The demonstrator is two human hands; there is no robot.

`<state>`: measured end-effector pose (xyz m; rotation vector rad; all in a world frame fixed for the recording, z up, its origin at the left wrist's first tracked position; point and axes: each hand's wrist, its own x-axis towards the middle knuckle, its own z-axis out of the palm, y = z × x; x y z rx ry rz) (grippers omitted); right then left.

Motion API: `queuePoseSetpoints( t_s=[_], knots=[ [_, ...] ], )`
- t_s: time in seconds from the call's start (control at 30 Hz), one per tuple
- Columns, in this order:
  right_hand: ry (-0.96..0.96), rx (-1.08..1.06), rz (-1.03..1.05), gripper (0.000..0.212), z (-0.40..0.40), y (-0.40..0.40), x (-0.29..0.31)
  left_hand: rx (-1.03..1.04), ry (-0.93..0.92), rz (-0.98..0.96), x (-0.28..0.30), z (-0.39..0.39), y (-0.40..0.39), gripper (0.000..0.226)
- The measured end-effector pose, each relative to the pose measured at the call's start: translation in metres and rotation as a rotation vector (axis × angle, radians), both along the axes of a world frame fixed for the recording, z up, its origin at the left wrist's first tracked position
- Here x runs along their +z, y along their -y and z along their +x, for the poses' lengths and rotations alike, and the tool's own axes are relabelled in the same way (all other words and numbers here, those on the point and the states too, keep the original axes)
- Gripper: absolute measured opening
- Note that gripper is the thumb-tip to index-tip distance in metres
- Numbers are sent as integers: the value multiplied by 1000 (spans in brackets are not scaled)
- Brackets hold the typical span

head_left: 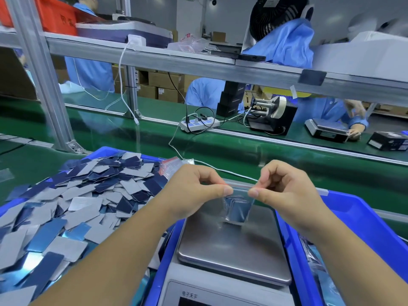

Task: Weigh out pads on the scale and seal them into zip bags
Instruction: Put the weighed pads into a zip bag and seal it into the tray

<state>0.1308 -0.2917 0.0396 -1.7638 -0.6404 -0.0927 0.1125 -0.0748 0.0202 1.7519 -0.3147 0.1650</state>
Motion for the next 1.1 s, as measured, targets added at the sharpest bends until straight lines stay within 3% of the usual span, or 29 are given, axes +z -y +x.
queuePoseSetpoints(
  t_s=[0.17, 0.27, 0.37, 0.6, 0.7, 0.93, 1.1],
  knots=[
    [-24, 56, -37, 27, 0, 0, -6, -36, -10, -47, -7, 2, -1, 24],
    [9, 61, -216, 12, 2, 1, -9, -67, -4, -65, -10, 3, 1, 23],
    [92, -24, -339, 15, 3, -3, -10, -50, 26, -40, -11, 2, 4, 25],
    [-64, -137, -549, 18, 6, -6, -9, 125, 65, 349, -9, 0, 9, 20],
    [25, -273, -750, 14, 2, -7, -13, 158, 68, 497, 0, -2, 7, 18],
    [119, -429, -668, 14, -10, 0, -21, 159, 36, 545, -5, -22, -21, 20],
    [221, -502, -554, 18, -17, -2, -33, 152, 88, 435, -21, -35, -34, 19]
  ],
)
